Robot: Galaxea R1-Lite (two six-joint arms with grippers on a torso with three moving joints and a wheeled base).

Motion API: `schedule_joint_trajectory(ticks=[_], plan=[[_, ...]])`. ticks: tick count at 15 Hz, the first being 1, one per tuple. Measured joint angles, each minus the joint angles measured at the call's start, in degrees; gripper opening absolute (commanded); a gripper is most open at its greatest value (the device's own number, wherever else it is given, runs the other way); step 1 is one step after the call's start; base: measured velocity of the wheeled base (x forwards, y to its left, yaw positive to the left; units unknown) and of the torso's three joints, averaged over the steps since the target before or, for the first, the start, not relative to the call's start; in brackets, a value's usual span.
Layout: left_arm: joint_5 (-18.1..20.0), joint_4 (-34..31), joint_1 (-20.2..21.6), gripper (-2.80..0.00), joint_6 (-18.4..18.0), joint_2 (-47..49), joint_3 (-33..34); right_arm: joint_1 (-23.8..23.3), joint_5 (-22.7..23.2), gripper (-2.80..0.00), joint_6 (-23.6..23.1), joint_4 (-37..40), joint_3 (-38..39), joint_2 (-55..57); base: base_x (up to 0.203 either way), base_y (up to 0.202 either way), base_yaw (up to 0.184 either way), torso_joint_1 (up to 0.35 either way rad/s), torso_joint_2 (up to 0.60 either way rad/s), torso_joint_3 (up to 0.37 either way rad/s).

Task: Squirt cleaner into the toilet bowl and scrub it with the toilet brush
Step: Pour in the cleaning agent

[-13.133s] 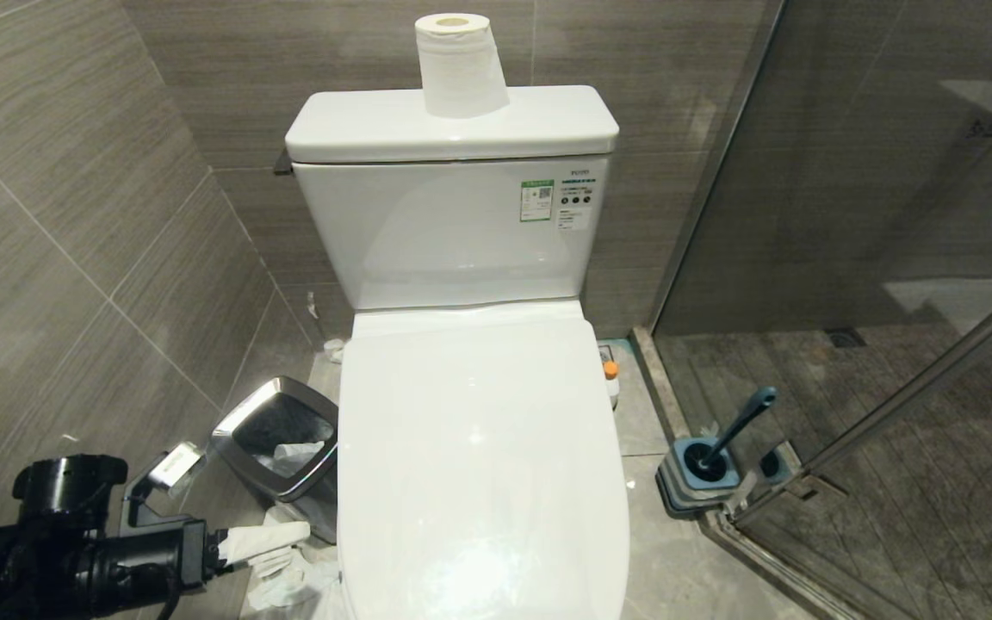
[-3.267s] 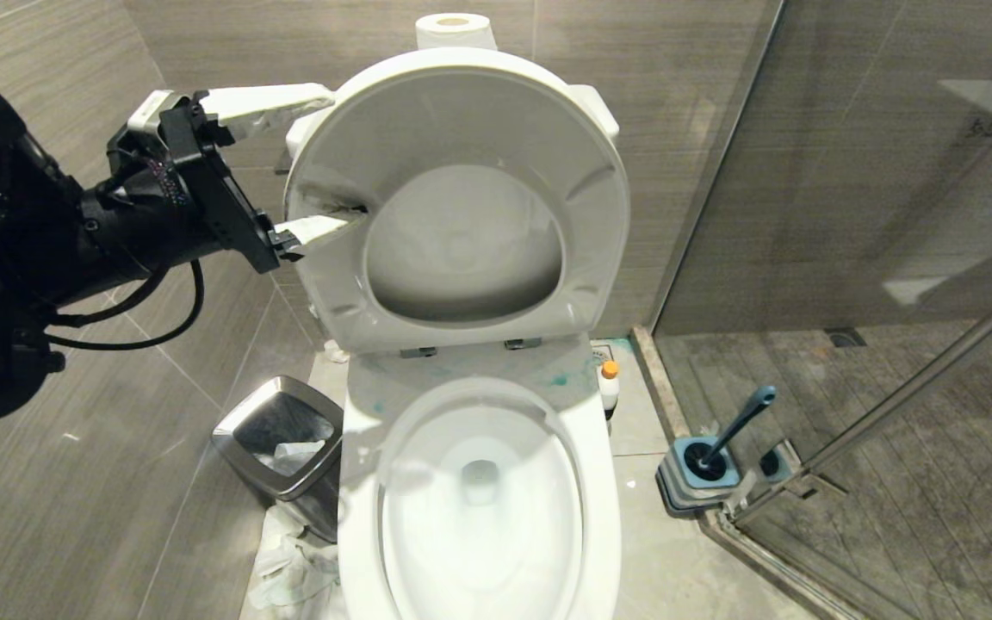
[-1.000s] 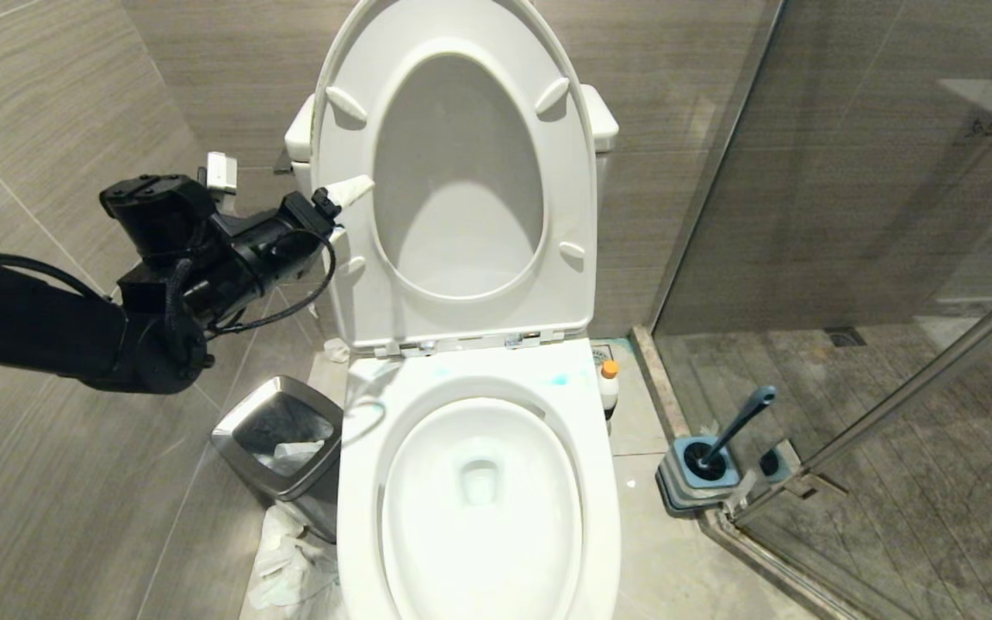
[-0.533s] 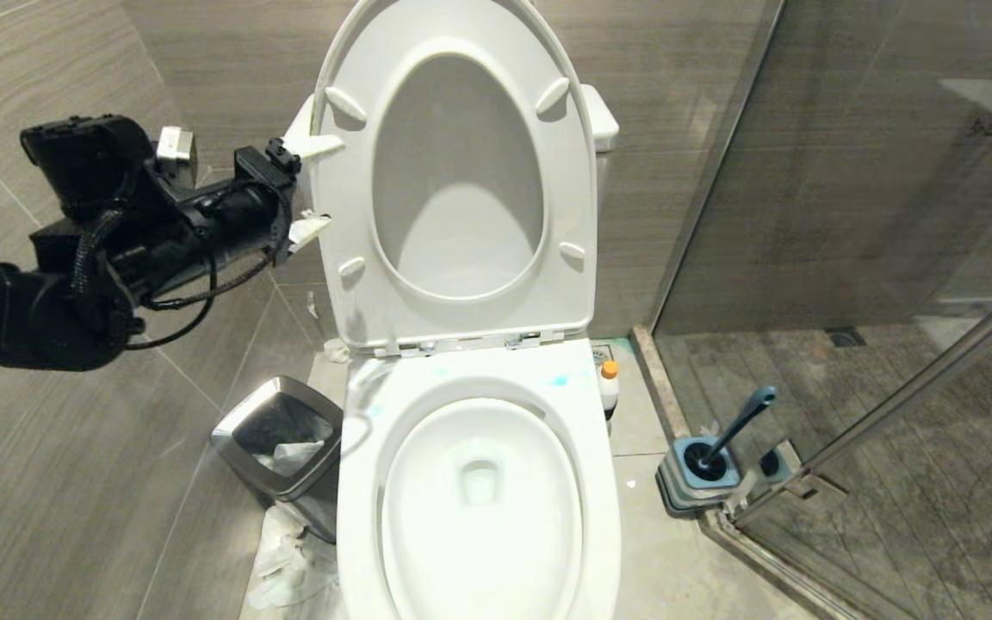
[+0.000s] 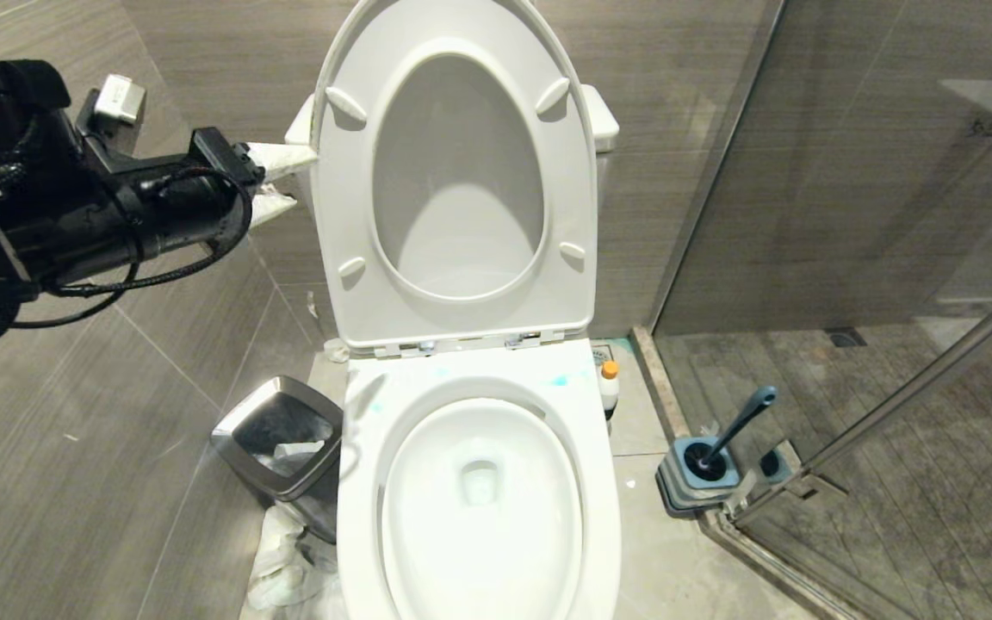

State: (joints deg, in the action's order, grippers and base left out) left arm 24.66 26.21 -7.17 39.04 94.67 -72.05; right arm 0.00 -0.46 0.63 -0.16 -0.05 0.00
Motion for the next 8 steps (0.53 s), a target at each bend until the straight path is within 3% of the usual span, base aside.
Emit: schedule_joint_trajectory(ticks=[3,6,8], plan=[[-3.7,0.2,0.5,-2.8,-8.2,-2.4,-0.2,0.0,0.0,-2.8,0.0,0.0,0.0,0.0,0.0,0.0,0.0,0.0,0.0,0.0],[-4.5,0.2,1.4,-2.8,-15.9,-6.8,-0.3,0.0,0.0,-2.8,0.0,0.0,0.0,0.0,0.0,0.0,0.0,0.0,0.0,0.0],[-4.4,-1.1,2.0,-2.8,-18.0,-11.1,0.3,0.0,0.0,-2.8,0.0,0.0,0.0,0.0,0.0,0.0,0.0,0.0,0.0,0.0]])
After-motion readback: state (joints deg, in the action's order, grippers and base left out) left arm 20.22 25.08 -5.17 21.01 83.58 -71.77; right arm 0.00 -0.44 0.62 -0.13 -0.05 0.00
